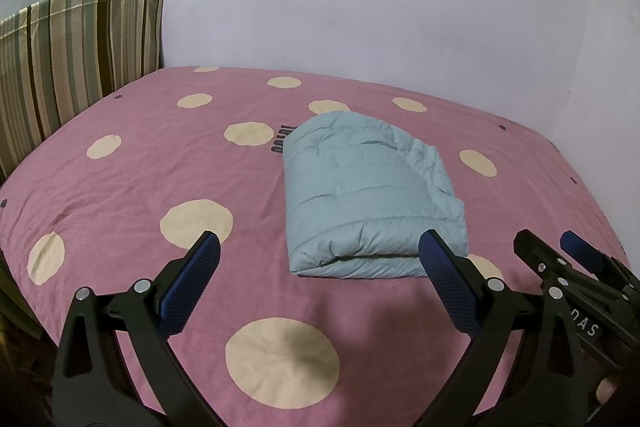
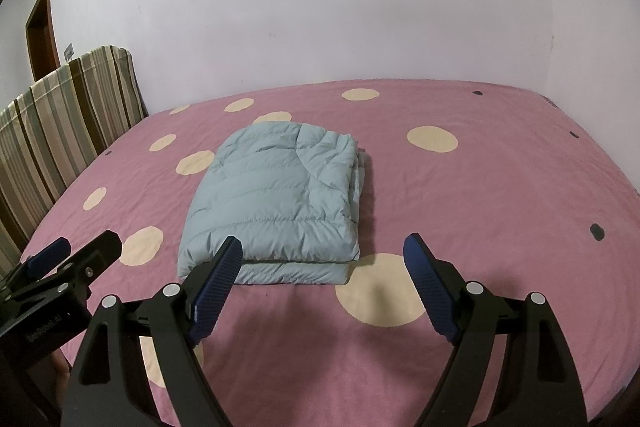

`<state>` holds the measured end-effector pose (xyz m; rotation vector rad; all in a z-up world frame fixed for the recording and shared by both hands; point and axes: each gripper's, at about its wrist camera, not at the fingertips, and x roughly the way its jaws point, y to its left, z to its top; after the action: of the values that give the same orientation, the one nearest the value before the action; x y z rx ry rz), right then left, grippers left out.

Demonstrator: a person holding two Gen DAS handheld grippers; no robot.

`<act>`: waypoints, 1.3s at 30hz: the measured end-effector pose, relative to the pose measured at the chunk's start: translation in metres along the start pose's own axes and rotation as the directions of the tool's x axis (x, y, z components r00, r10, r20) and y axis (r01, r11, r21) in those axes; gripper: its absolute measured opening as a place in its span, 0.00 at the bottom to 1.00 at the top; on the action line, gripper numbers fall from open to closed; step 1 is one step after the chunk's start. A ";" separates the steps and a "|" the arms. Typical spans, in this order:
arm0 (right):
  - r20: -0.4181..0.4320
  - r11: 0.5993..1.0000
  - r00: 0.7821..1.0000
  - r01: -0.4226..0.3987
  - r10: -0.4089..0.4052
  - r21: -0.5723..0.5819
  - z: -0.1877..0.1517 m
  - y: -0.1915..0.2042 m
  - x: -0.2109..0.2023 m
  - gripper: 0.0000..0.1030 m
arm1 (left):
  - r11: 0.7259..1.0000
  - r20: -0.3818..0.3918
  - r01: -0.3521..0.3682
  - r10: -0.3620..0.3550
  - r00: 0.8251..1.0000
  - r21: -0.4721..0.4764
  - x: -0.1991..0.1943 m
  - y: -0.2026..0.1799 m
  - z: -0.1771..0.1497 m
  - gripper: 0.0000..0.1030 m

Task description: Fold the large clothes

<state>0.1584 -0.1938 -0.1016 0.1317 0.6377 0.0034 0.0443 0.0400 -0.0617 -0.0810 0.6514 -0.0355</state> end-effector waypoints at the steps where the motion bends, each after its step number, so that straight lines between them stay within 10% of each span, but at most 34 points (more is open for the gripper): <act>1: 0.000 1.000 1.000 0.000 0.000 0.000 0.000 0.000 0.000 0.79 | 1.000 0.000 -0.001 0.001 1.000 -0.001 0.000 -0.001 0.000 0.96; 39: -0.019 1.000 1.000 -0.007 0.007 -0.007 -0.001 -0.002 0.008 0.79 | 0.999 0.029 -0.027 0.026 0.999 0.046 0.001 0.001 -0.001 0.98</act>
<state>0.1640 -0.1950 -0.1078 0.1276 0.6561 0.0139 0.0446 0.0413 -0.0632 -0.0277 0.6226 -0.0240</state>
